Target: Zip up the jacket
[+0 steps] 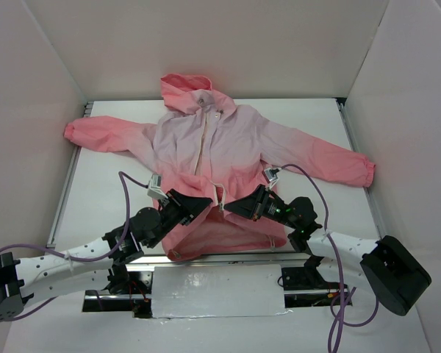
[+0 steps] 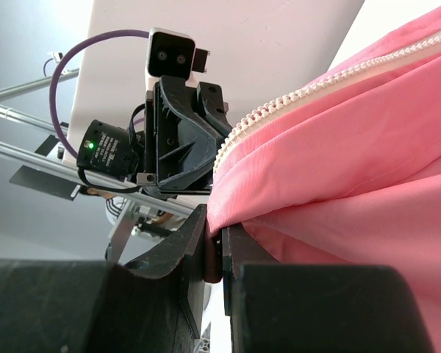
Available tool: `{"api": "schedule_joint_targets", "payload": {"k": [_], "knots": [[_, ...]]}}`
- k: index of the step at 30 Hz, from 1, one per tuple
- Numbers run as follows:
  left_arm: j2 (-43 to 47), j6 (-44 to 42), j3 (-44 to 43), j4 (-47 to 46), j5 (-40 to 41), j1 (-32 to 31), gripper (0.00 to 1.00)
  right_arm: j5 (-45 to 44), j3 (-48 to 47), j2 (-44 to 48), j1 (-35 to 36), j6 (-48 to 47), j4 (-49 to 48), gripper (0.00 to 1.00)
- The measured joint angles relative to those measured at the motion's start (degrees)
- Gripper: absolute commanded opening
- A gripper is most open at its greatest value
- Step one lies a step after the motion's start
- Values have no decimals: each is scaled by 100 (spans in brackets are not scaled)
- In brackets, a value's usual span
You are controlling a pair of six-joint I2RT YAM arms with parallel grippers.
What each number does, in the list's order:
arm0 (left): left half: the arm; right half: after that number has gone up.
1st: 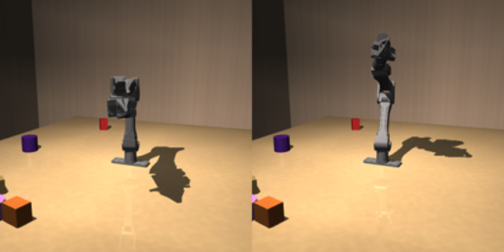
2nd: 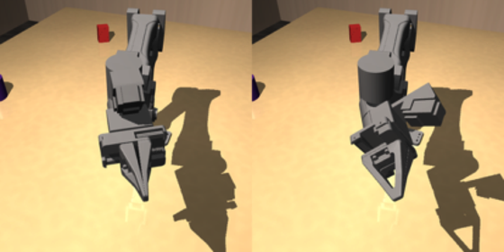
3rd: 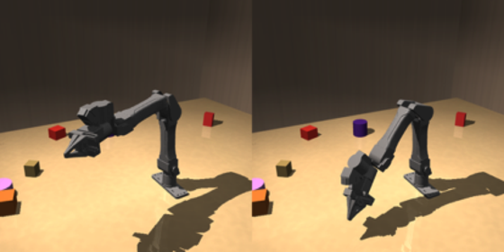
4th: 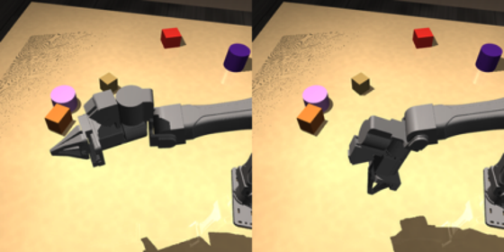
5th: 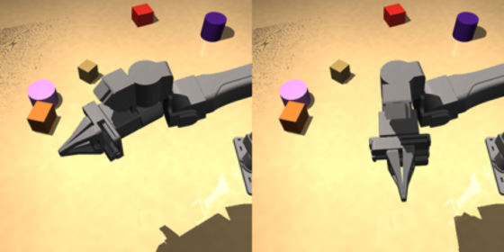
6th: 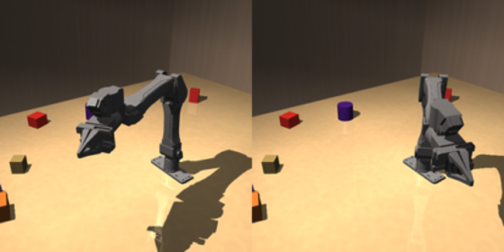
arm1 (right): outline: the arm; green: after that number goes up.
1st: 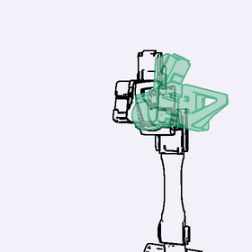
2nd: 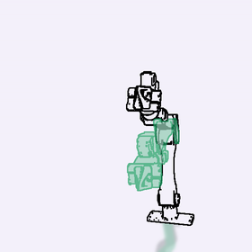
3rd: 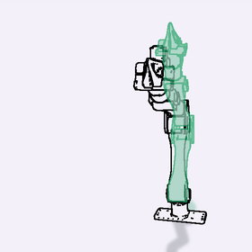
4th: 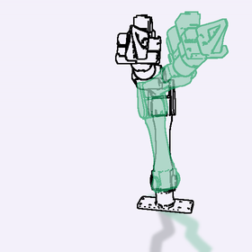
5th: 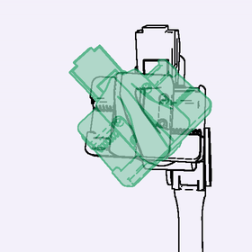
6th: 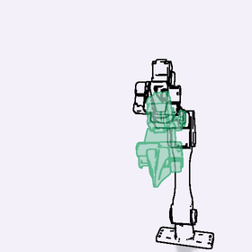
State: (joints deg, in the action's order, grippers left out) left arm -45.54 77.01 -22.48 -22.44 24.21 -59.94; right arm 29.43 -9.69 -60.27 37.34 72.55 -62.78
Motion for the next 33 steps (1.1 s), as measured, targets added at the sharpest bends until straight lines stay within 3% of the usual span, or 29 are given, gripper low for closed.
{"api": "schedule_joint_targets", "payload": {"k": [33], "knots": [[-39,-4,66,-199,101,0,0,146,48,-175,2,2,-160,0]]}}
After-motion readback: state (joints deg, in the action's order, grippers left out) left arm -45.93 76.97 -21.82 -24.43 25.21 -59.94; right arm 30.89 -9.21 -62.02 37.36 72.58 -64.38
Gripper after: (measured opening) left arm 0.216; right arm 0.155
